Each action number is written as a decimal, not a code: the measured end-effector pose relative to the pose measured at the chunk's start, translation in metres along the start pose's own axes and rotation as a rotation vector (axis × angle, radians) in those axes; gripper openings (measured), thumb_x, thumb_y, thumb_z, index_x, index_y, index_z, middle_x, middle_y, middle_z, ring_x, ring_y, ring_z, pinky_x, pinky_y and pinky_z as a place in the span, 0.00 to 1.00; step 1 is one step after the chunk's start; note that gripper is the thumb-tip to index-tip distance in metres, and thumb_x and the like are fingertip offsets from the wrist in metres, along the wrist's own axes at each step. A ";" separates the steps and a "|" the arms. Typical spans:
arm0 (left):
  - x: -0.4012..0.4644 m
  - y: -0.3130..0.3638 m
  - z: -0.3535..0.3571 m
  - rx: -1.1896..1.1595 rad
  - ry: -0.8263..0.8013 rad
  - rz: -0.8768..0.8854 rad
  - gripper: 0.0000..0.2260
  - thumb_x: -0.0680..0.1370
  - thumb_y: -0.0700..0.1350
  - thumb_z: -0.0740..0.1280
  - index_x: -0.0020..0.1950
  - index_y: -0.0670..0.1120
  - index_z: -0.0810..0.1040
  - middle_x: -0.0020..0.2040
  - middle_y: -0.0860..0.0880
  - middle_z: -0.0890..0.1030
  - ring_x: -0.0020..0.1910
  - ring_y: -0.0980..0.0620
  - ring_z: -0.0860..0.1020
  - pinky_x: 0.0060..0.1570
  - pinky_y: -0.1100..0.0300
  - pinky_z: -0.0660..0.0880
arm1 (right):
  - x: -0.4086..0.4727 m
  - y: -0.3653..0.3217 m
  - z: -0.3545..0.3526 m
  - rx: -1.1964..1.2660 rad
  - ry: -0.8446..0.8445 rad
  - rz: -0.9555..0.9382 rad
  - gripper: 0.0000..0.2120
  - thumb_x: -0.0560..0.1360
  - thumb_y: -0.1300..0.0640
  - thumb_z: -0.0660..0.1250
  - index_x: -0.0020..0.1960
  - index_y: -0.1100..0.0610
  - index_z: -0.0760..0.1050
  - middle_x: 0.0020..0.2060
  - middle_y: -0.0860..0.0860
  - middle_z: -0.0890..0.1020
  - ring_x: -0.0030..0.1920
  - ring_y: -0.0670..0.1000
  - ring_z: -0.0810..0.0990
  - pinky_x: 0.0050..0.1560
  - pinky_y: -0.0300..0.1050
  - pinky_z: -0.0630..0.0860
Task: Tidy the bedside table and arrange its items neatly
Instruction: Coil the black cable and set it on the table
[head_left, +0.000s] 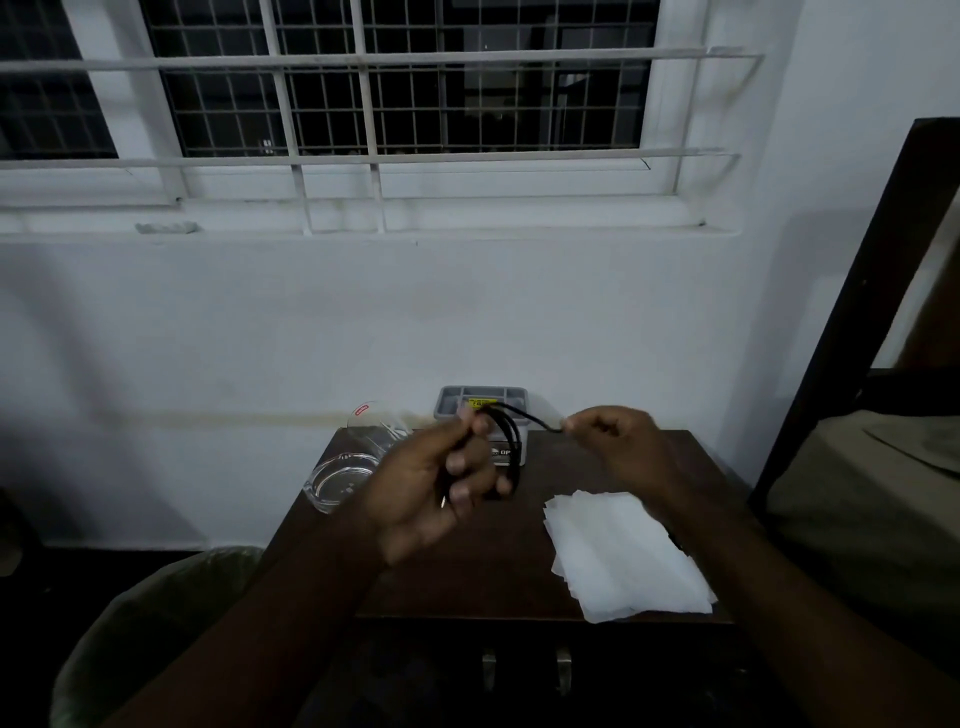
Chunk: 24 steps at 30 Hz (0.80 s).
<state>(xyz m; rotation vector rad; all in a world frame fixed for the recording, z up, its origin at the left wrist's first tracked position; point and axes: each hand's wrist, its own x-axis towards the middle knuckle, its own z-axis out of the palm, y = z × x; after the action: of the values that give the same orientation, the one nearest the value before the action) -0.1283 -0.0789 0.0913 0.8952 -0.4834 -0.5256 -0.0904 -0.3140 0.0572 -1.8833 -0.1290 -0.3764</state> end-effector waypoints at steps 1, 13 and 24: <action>0.004 0.001 0.000 -0.087 0.068 0.091 0.13 0.82 0.48 0.54 0.42 0.45 0.72 0.26 0.53 0.68 0.22 0.55 0.66 0.39 0.58 0.77 | -0.003 0.001 0.004 -0.073 -0.101 -0.029 0.06 0.75 0.56 0.71 0.41 0.49 0.84 0.39 0.47 0.86 0.42 0.46 0.83 0.46 0.46 0.79; 0.013 -0.033 -0.039 1.176 0.289 0.331 0.11 0.84 0.46 0.56 0.48 0.40 0.72 0.38 0.49 0.80 0.36 0.51 0.79 0.38 0.55 0.75 | -0.028 -0.058 0.031 -0.453 -0.616 -0.466 0.06 0.79 0.56 0.65 0.51 0.55 0.81 0.42 0.44 0.81 0.41 0.41 0.77 0.43 0.31 0.71; 0.006 -0.023 -0.014 -0.097 -0.035 -0.173 0.18 0.82 0.52 0.55 0.38 0.43 0.73 0.19 0.54 0.63 0.17 0.57 0.61 0.34 0.60 0.73 | -0.017 -0.025 0.025 -0.237 -0.113 -0.465 0.10 0.76 0.57 0.67 0.54 0.56 0.83 0.45 0.46 0.83 0.48 0.39 0.80 0.49 0.34 0.74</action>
<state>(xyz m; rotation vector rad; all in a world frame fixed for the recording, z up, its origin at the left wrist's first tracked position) -0.1207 -0.0864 0.0656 0.8396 -0.4110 -0.7175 -0.1080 -0.2804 0.0675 -2.1026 -0.6288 -0.6213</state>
